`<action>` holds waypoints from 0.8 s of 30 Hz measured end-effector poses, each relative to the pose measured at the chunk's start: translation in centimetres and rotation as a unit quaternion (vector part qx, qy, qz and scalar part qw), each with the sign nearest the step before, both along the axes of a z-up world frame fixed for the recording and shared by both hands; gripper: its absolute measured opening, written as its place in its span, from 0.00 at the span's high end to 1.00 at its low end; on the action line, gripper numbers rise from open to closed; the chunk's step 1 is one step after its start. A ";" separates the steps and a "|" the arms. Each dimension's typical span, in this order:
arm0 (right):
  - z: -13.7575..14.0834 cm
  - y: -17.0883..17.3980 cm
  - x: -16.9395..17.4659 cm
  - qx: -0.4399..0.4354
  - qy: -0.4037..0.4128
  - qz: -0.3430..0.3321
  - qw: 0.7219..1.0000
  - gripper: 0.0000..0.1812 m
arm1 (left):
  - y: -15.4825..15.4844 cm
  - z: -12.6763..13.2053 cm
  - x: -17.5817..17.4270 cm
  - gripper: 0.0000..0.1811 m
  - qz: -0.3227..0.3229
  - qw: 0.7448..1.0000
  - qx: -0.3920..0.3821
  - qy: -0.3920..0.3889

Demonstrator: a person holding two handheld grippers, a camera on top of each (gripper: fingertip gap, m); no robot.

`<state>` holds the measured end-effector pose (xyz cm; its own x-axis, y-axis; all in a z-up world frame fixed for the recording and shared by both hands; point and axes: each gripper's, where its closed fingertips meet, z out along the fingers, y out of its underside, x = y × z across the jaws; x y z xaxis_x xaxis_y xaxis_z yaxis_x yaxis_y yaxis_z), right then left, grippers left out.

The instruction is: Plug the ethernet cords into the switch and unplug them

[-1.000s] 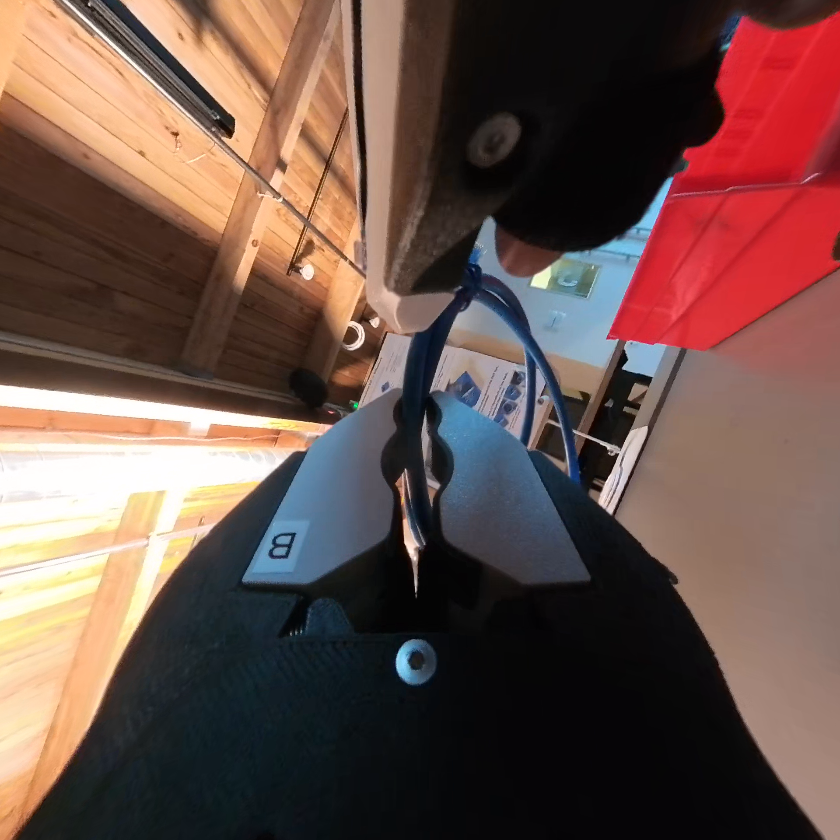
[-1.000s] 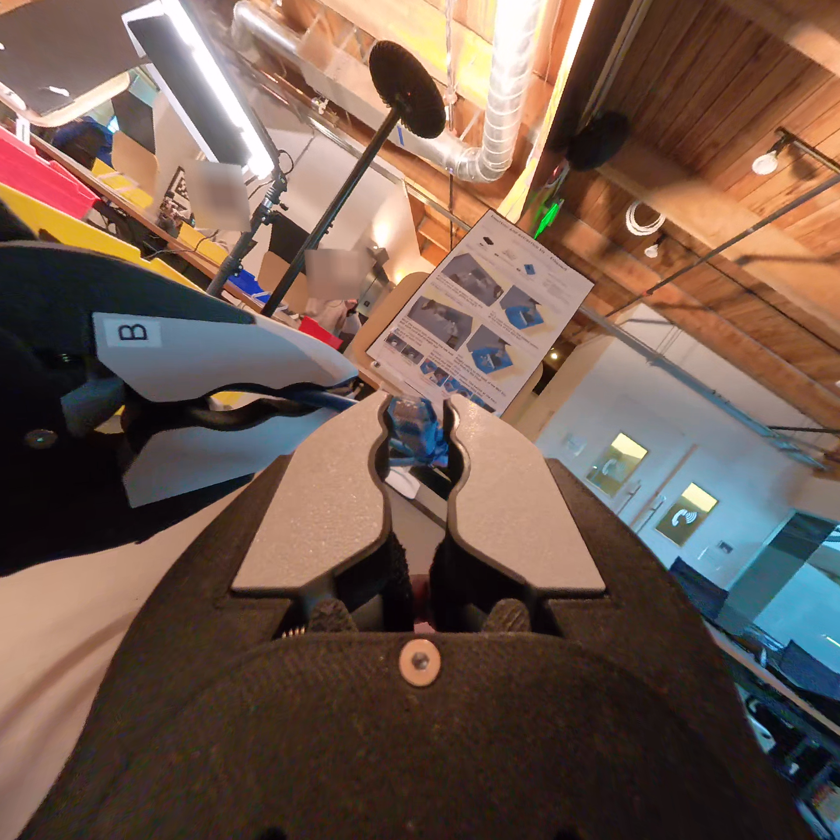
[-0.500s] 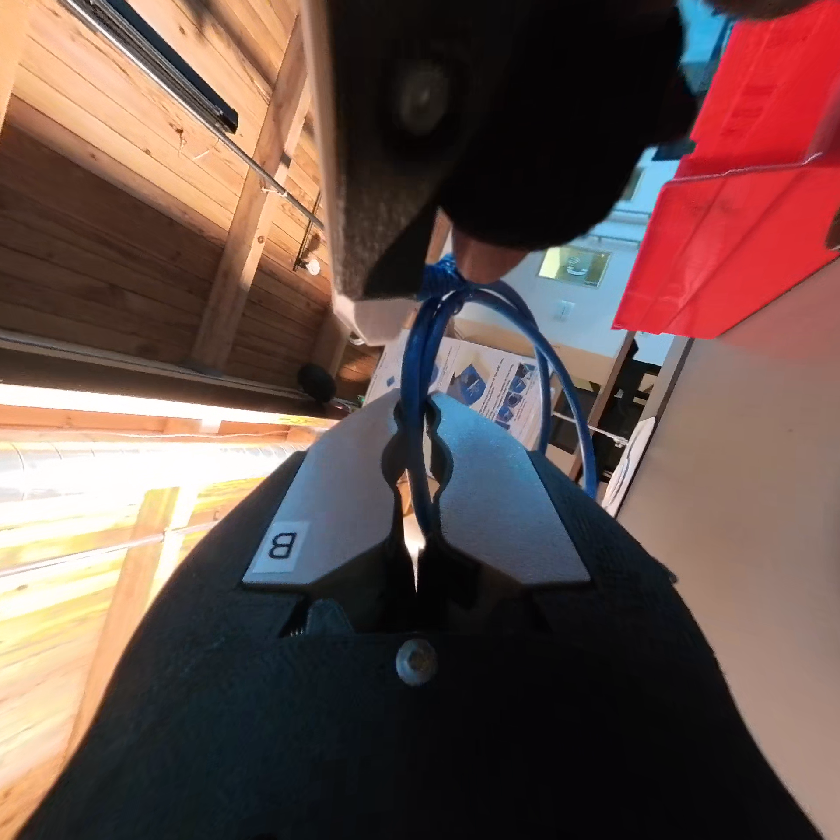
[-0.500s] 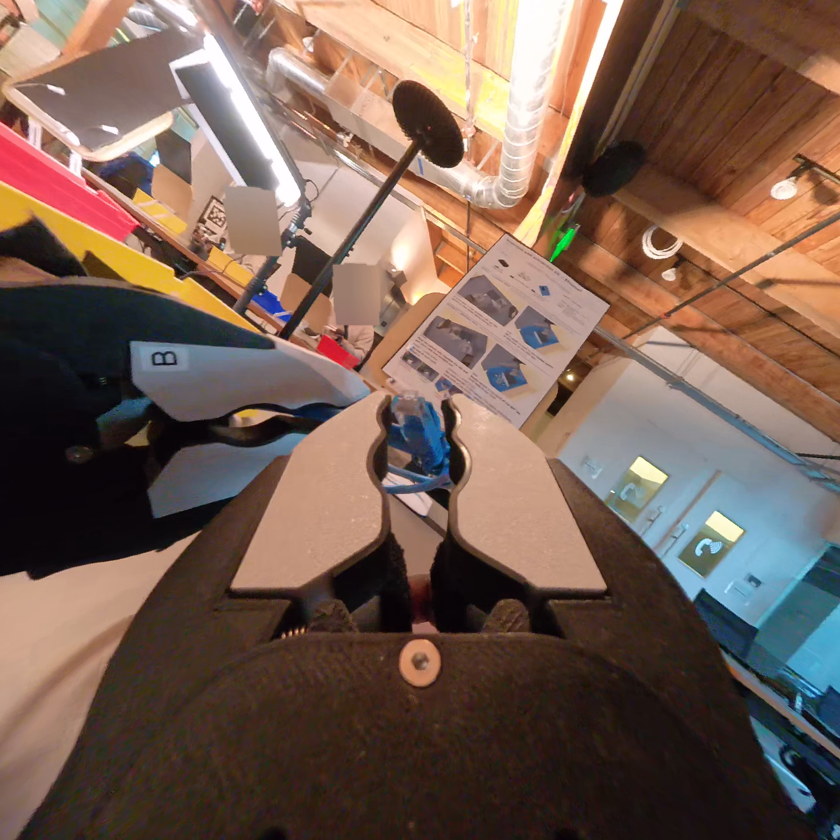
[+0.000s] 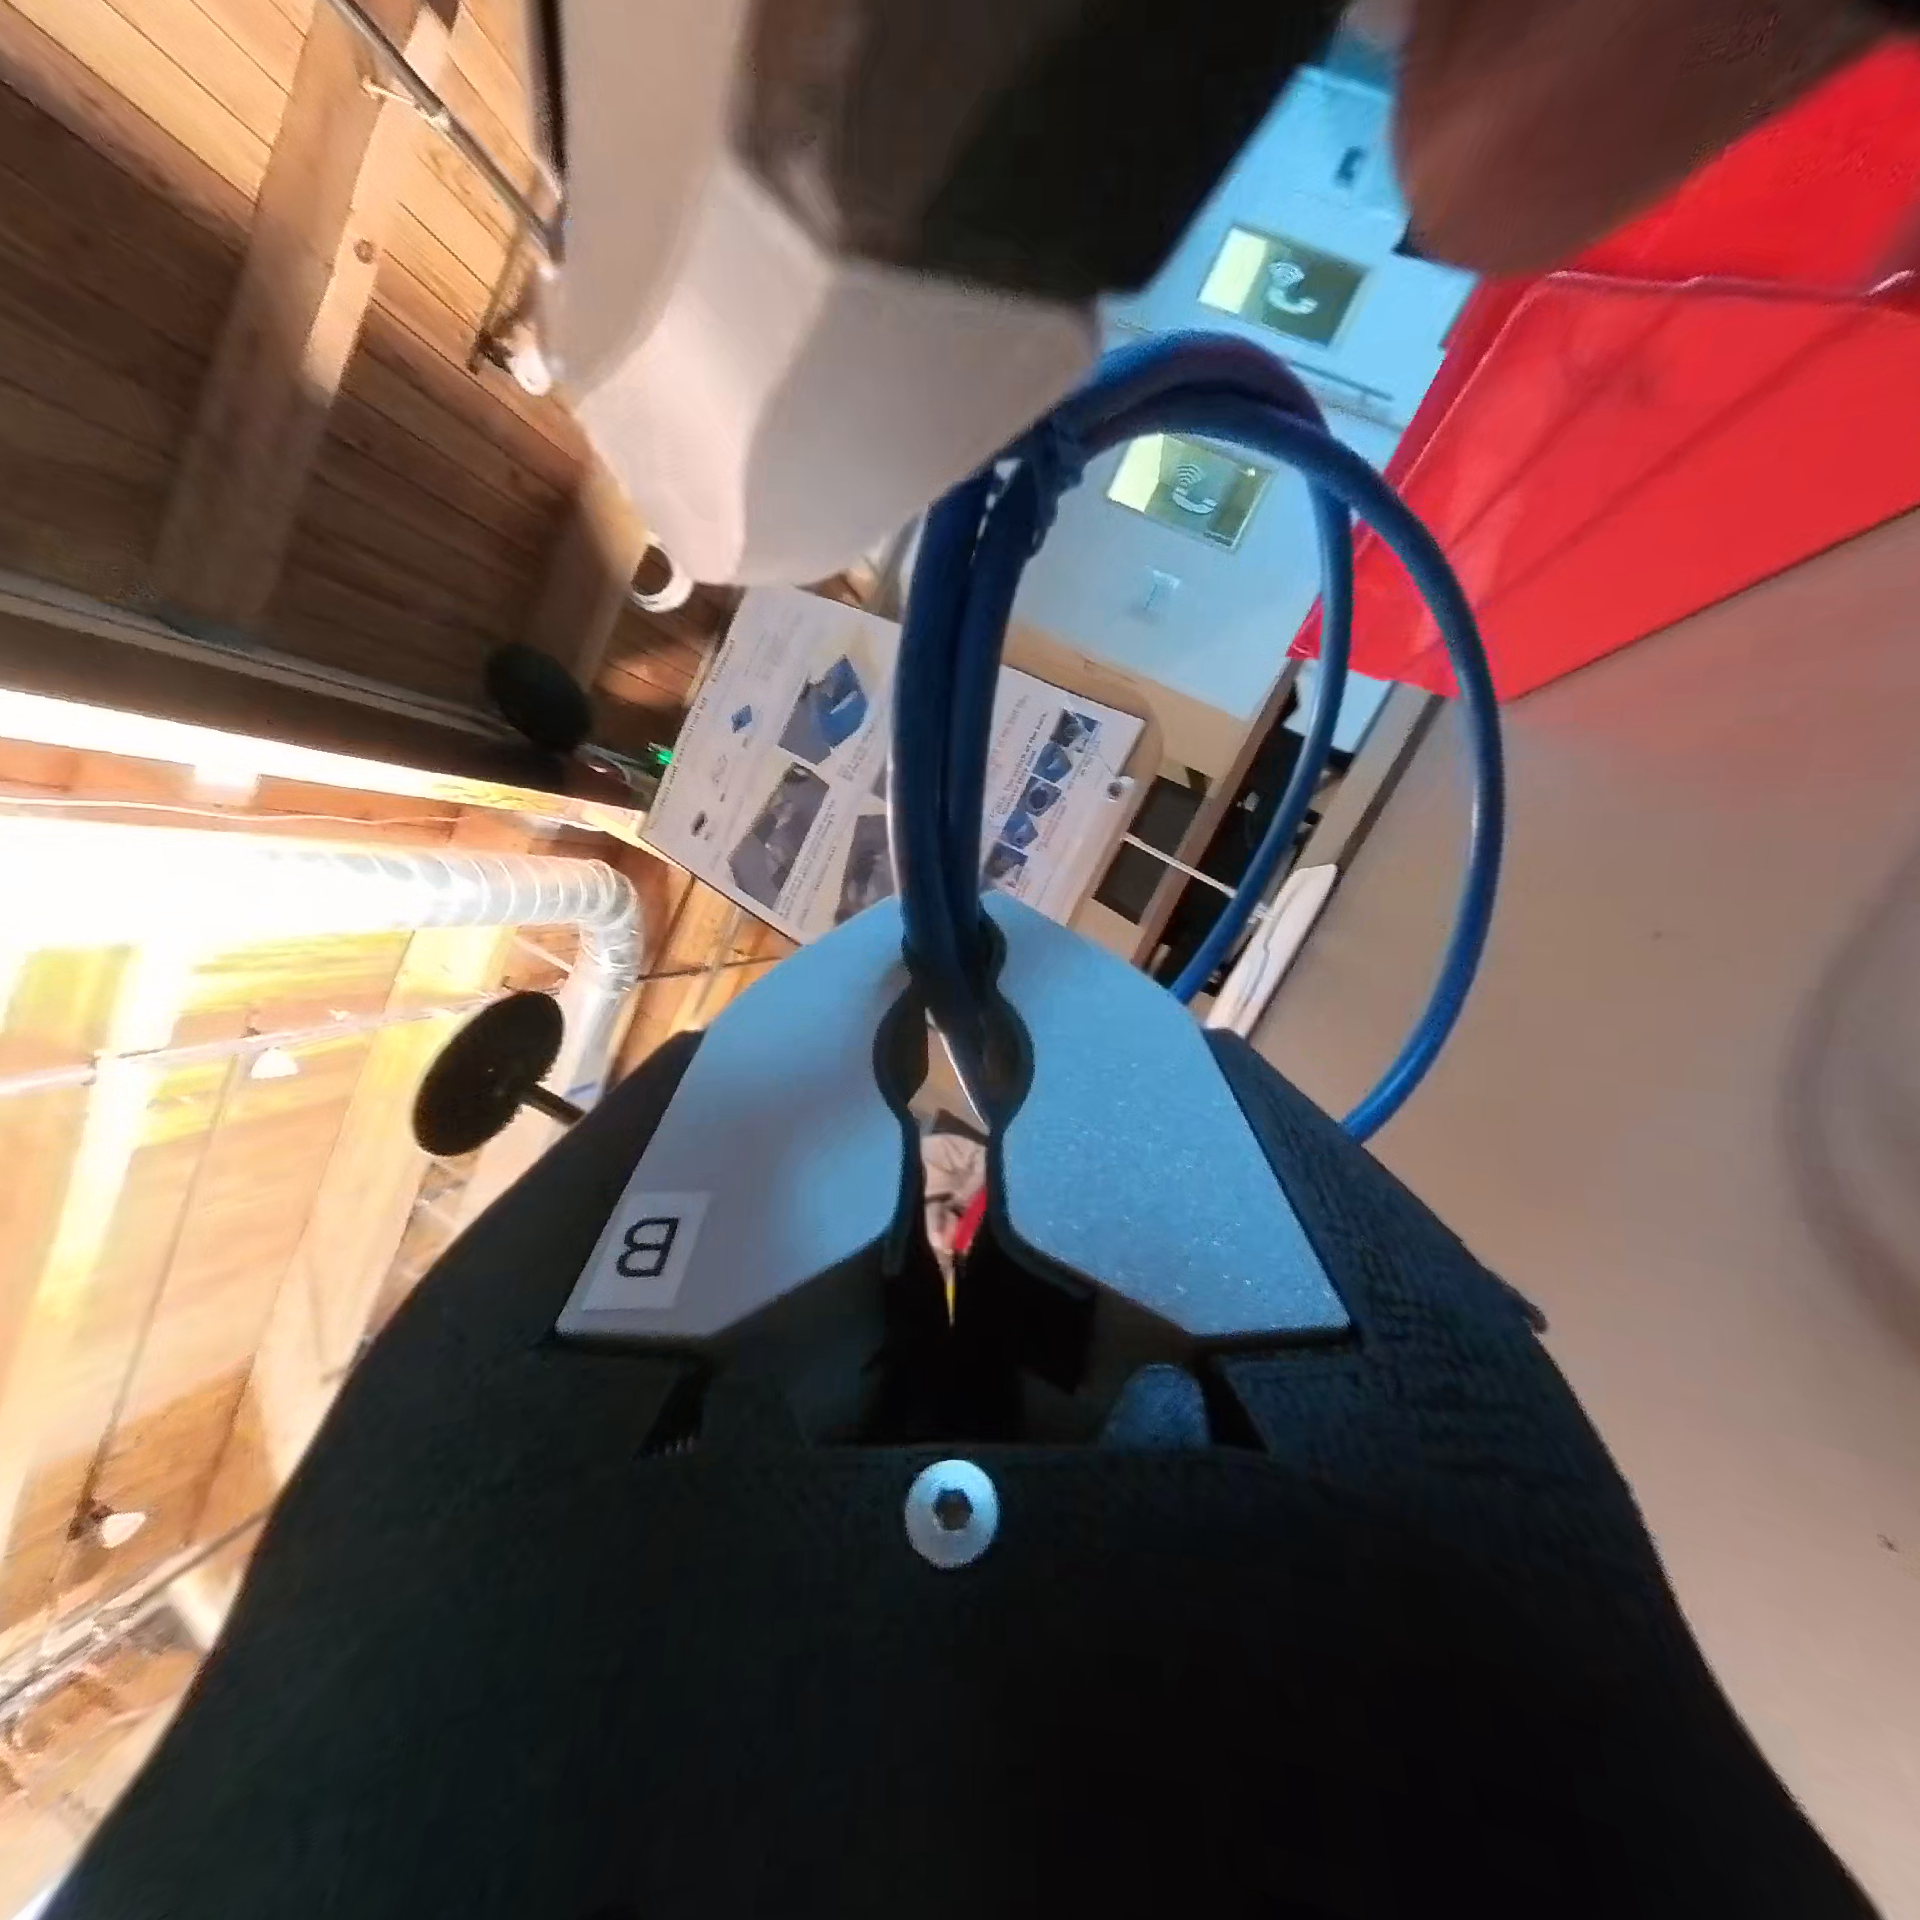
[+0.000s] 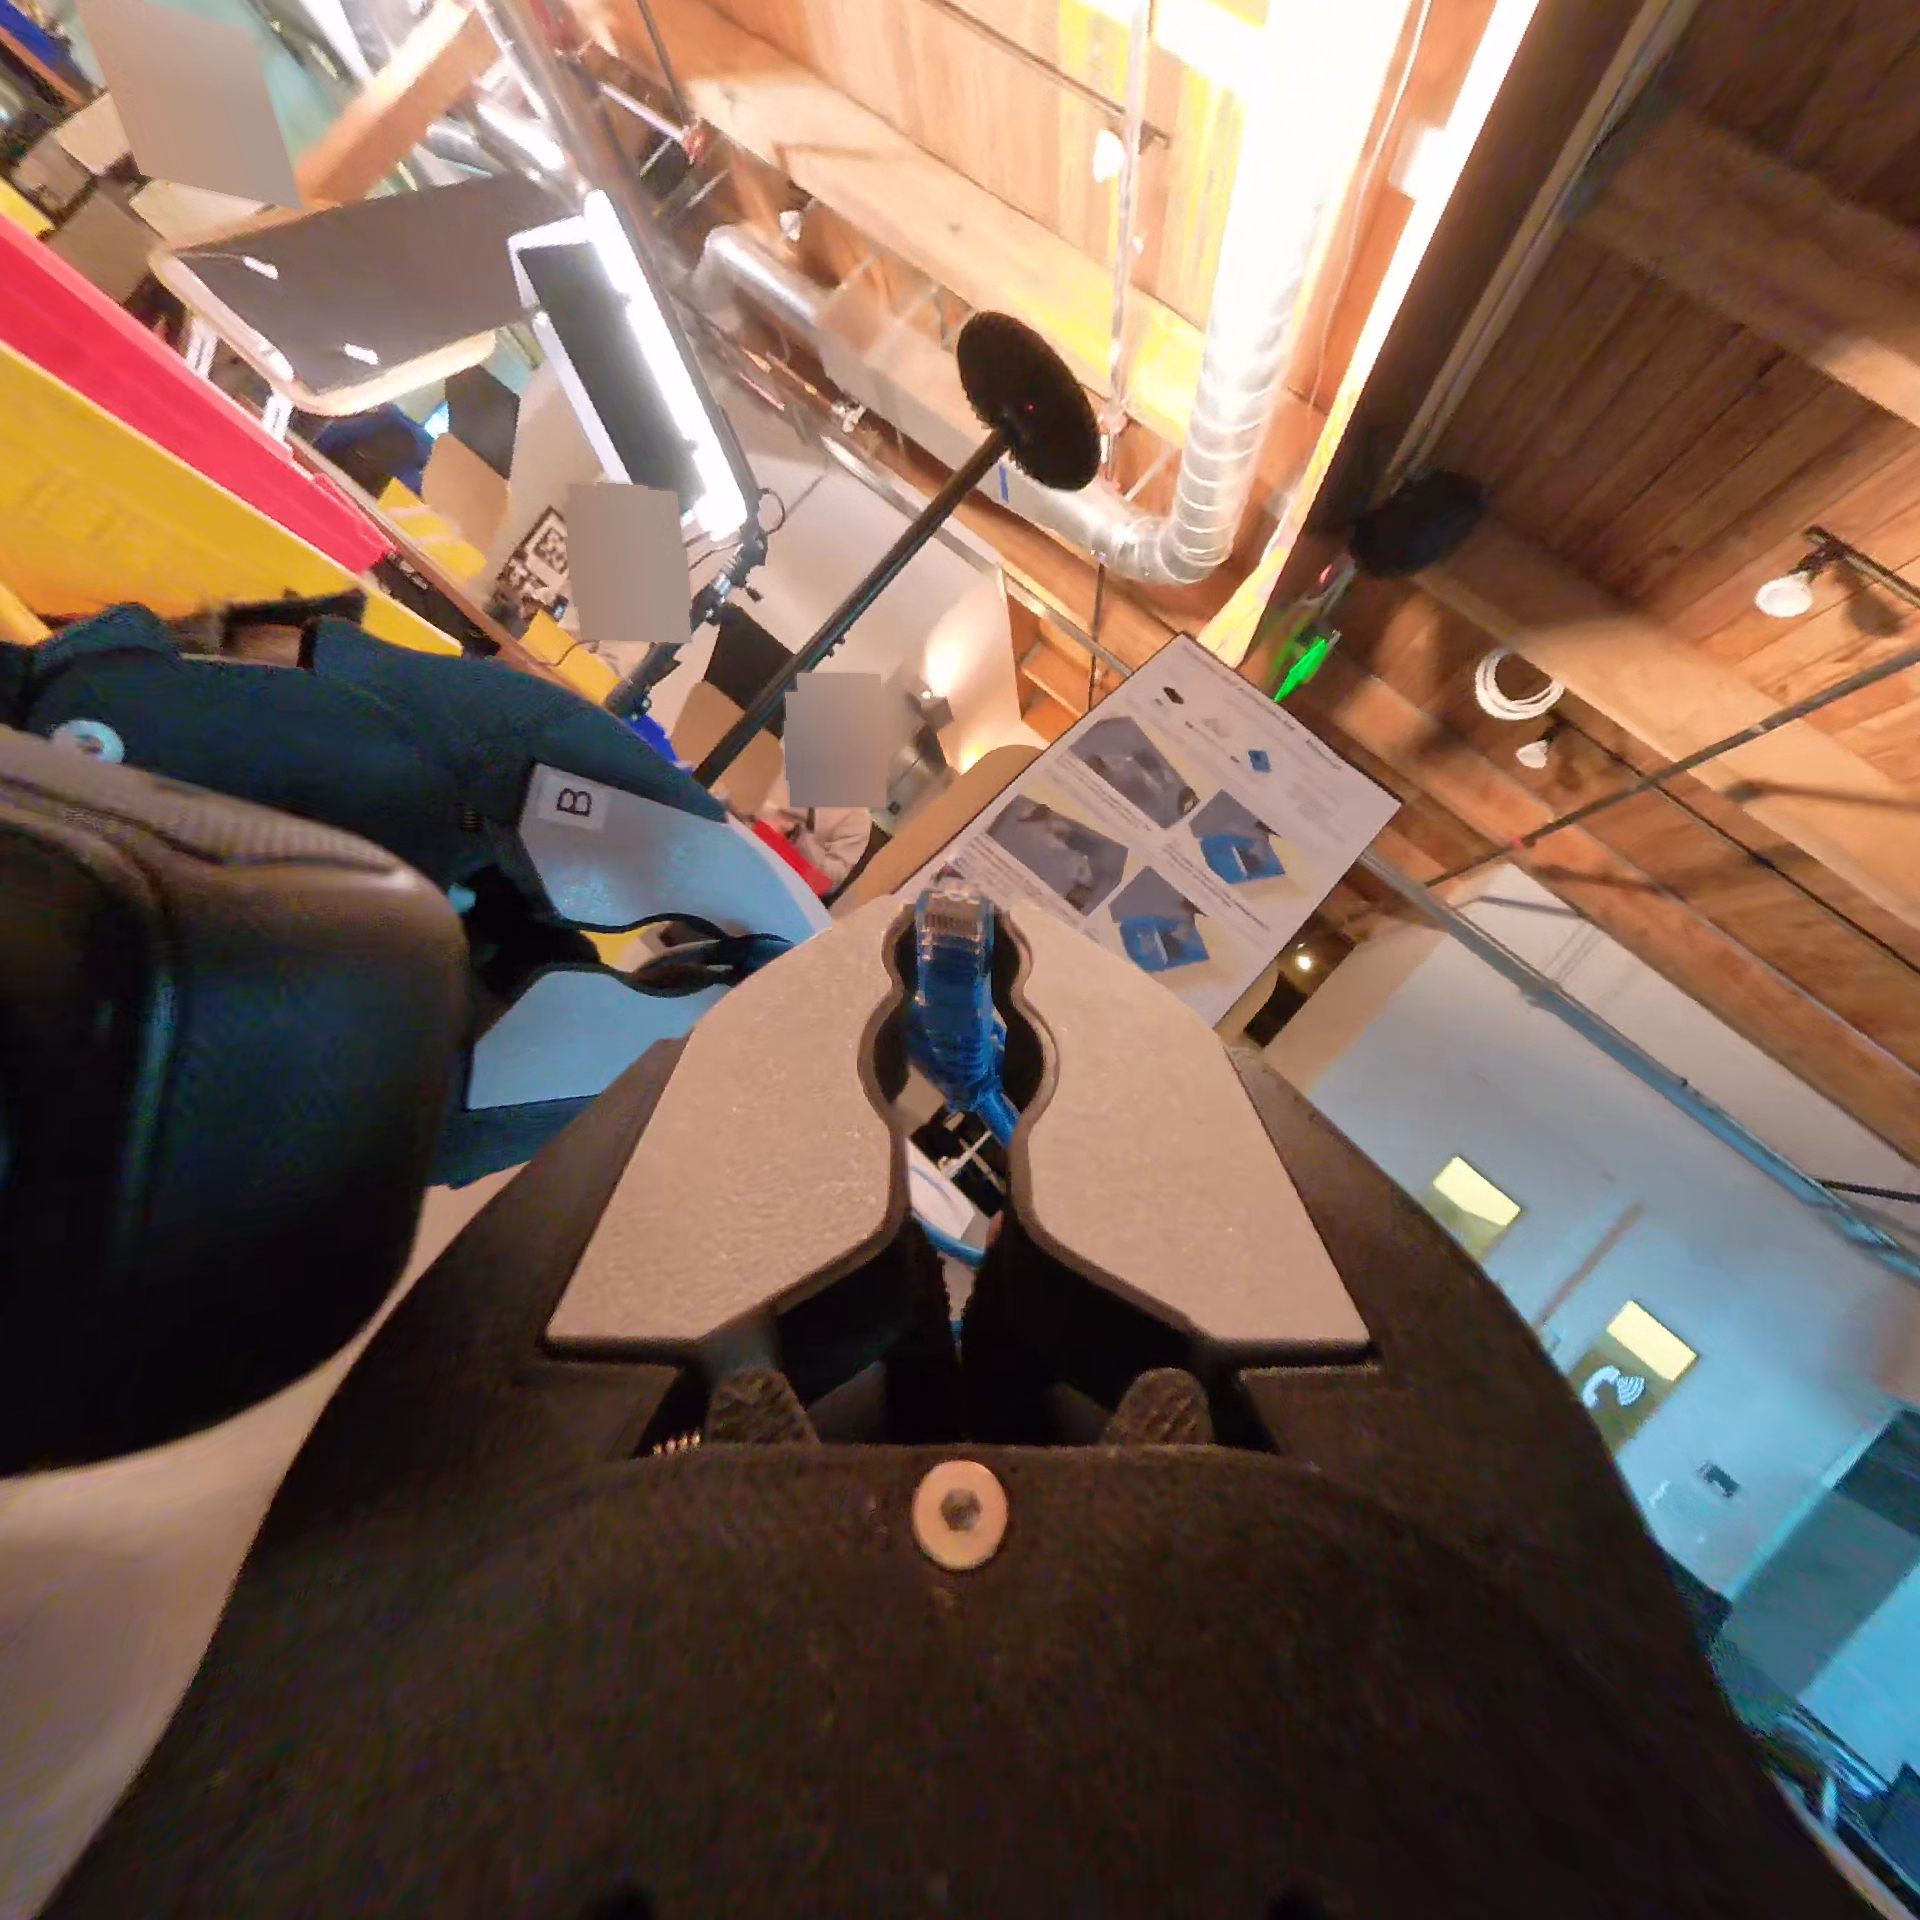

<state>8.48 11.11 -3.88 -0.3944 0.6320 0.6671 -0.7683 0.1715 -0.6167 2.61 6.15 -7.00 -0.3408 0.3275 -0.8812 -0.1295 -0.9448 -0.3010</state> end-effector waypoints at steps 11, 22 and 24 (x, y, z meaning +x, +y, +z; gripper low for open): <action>5.9 3.9 -3.9 -0.159 -0.126 0.116 0.972 0.94 | 0.8 4.5 4.6 0.80 -0.407 0.846 0.344 -0.018; 8.5 5.4 0.2 -0.108 -0.237 0.556 0.789 0.94 | -3.2 8.0 8.7 0.84 -0.691 0.462 0.542 -0.127; 7.6 4.7 0.3 -0.090 -0.249 0.560 0.785 0.94 | 0.5 6.4 8.2 0.82 -0.642 0.570 0.478 -0.183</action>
